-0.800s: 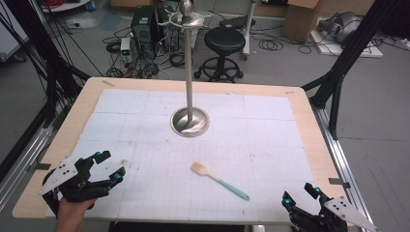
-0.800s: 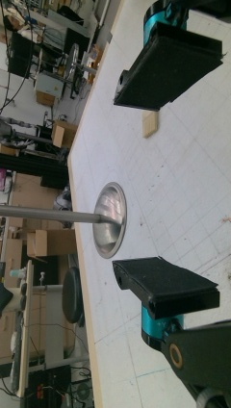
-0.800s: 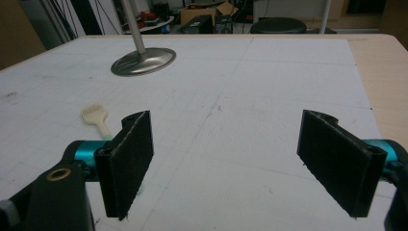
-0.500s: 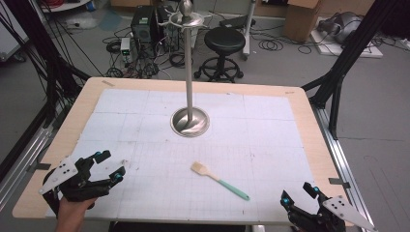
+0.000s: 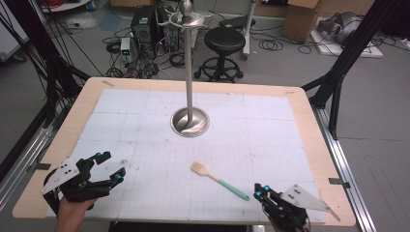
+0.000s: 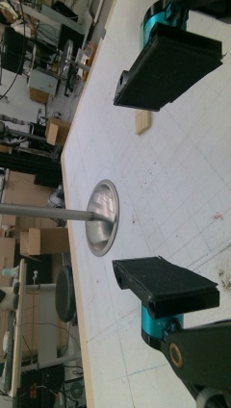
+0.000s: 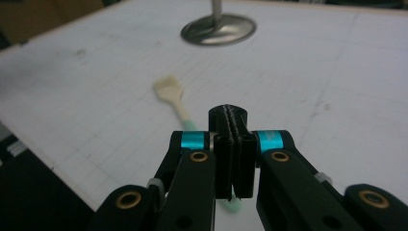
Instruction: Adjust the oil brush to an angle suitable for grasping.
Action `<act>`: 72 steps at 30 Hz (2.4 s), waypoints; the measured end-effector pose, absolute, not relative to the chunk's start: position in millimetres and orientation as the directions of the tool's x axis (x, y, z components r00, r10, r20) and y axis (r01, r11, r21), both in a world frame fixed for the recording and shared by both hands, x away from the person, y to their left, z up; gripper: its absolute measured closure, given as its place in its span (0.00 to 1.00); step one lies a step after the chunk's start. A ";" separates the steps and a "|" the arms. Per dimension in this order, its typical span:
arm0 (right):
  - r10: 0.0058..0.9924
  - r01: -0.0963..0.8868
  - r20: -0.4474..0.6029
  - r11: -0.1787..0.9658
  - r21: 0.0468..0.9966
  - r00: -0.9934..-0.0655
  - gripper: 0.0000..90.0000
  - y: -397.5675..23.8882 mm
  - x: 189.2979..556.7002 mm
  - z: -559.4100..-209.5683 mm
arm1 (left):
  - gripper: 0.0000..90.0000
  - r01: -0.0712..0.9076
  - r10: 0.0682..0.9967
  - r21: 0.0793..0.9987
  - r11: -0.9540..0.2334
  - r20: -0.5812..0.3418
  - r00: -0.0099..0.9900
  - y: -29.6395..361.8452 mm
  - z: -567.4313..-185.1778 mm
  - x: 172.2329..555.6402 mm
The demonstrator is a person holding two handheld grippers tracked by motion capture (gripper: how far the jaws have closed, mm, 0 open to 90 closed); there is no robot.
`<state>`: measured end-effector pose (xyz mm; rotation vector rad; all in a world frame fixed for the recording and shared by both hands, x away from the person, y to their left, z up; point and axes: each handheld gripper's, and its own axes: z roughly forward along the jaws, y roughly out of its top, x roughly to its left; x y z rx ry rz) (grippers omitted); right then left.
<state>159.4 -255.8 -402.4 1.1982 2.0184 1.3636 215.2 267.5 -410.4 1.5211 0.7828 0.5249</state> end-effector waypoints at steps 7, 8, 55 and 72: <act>0.772 0.491 0.067 0.332 0.806 -0.632 0.99 -214.4 180.4 -426.7 | 0.22 0.173 0.735 0.985 0.005 -0.121 0.667 265.8 -411.1 216.7; 0.772 0.491 0.067 0.332 0.806 -0.632 0.99 -214.4 180.4 -426.7 | 0.22 0.174 0.735 0.985 0.001 -0.119 0.668 265.6 -411.5 217.0; 0.834 0.599 0.092 0.309 0.738 -0.543 0.99 -144.8 266.1 -446.9 | 0.23 0.200 0.742 0.980 0.009 -0.140 0.655 271.2 -415.2 219.7; 0.920 0.624 0.078 0.196 0.756 -0.383 0.99 -244.3 225.8 -437.8 | 0.24 0.200 0.740 0.980 -0.001 -0.134 0.659 268.2 -415.5 219.7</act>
